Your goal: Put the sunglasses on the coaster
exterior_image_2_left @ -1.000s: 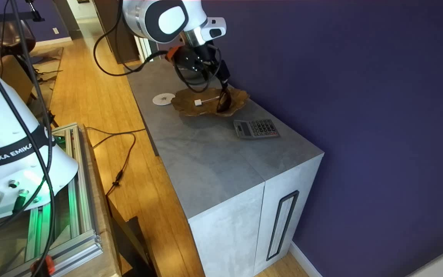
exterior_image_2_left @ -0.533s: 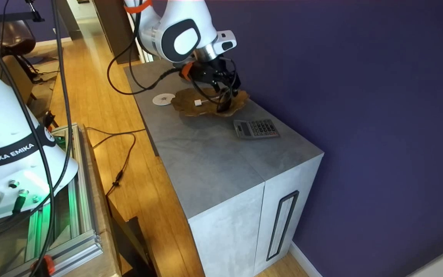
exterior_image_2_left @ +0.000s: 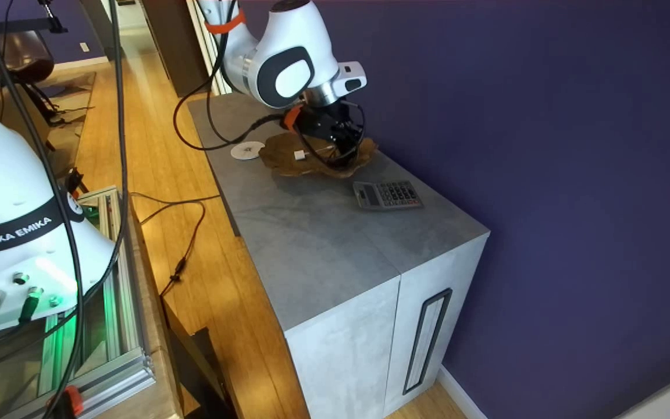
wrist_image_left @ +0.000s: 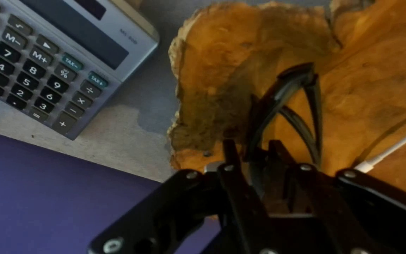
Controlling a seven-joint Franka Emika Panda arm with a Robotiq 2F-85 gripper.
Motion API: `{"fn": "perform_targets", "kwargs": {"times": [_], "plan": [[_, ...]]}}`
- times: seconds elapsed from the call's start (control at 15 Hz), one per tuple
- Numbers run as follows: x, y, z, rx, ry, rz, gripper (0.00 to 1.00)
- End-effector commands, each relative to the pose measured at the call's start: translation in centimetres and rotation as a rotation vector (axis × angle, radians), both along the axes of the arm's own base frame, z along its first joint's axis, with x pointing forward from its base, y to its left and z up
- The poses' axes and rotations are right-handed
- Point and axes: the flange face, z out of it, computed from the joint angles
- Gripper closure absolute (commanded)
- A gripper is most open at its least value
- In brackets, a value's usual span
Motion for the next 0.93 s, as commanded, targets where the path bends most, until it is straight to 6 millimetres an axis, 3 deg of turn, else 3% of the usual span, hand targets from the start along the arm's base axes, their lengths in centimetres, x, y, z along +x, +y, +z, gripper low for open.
{"fn": "perform_targets", "kwargs": {"times": [0.0,0.27,0.53,0.87], "plan": [[-0.1,0.2,-0.3,-0.003,0.031,0.018,0.99],[-1.2,1.7,1.4,0.039,0.039,0.04,0.96],[-3.3,5.7,4.4,0.155,-0.037,0.105,0.97],[-8.4,9.9,5.6,0.246,0.016,0.247,0.97]]}}
